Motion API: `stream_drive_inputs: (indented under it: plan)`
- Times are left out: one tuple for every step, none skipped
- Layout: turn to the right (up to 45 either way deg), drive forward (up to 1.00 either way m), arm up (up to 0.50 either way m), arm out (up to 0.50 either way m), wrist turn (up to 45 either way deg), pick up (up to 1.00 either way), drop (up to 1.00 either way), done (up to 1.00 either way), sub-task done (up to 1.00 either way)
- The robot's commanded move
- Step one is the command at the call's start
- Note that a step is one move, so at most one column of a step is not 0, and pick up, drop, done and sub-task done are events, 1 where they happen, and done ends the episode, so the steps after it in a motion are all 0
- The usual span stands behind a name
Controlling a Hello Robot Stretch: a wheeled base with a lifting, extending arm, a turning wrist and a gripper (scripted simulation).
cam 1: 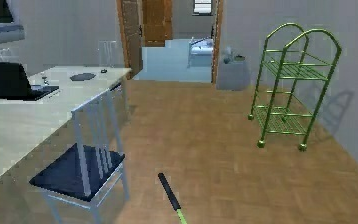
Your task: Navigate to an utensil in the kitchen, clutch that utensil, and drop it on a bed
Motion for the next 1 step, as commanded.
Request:
stream_drive_inputs:
  plan:
    - [0.0, 1.0, 0.0, 0.0, 0.0, 0.0, 0.0, 0.0, 0.0]
